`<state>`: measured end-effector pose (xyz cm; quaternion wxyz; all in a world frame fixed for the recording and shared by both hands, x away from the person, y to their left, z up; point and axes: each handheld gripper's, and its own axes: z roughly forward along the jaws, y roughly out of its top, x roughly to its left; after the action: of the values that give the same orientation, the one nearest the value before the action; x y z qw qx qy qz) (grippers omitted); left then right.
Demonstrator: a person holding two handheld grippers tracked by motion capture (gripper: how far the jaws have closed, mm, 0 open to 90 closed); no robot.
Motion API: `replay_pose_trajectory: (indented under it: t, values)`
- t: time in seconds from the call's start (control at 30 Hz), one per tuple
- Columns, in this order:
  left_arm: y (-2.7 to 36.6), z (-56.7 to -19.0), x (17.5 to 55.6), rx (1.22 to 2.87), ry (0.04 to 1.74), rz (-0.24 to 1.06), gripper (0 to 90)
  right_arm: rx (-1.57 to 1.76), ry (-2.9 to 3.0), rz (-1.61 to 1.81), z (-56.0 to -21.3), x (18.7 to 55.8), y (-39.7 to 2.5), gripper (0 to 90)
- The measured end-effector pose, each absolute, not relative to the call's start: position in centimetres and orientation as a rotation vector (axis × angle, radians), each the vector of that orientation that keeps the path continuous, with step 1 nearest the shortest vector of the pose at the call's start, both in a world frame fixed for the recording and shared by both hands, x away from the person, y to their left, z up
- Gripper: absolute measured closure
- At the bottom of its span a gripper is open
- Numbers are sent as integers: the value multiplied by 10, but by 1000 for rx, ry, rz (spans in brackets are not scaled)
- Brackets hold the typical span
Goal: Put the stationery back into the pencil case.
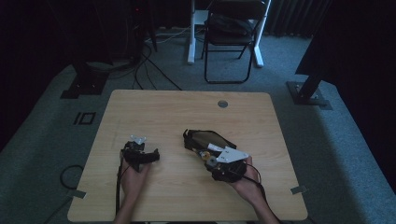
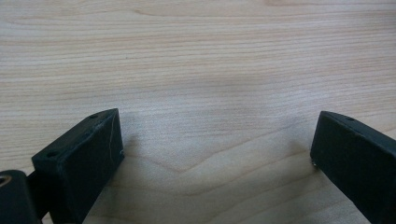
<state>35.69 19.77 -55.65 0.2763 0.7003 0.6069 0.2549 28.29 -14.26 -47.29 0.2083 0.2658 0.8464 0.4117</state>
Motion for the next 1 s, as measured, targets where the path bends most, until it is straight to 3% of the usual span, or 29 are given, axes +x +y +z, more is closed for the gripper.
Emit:
replay_pose_trajectory:
  t: [1.0]
  values:
    - [198,-556,357,1881,1630,685,27,801,2331,1156,-474,298,-160,417]
